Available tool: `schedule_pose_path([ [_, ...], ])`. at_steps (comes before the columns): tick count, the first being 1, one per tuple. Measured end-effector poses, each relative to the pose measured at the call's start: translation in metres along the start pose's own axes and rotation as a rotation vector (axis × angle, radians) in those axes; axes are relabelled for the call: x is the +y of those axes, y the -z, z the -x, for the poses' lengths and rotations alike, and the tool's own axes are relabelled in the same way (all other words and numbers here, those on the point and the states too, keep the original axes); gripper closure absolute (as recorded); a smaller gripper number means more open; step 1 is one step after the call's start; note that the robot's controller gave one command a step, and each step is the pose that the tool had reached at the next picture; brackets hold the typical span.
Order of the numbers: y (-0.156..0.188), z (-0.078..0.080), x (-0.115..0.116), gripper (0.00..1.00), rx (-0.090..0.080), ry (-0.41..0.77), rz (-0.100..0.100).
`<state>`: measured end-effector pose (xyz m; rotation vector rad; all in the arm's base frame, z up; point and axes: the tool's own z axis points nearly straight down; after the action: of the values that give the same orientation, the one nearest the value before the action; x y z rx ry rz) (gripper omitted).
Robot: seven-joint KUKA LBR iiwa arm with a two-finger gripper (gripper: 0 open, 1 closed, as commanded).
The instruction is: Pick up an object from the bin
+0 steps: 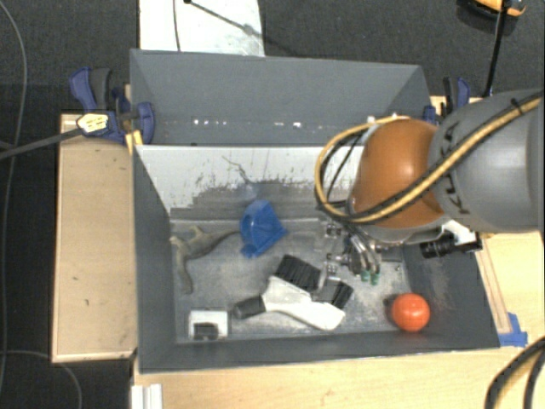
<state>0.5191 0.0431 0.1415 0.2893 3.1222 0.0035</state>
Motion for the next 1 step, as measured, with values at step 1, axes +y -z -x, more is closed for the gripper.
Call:
schedule_pose_path([
  [1,-0.0638,-0.0021,0.0160,0.00,0.001,0.000,0.001],
])
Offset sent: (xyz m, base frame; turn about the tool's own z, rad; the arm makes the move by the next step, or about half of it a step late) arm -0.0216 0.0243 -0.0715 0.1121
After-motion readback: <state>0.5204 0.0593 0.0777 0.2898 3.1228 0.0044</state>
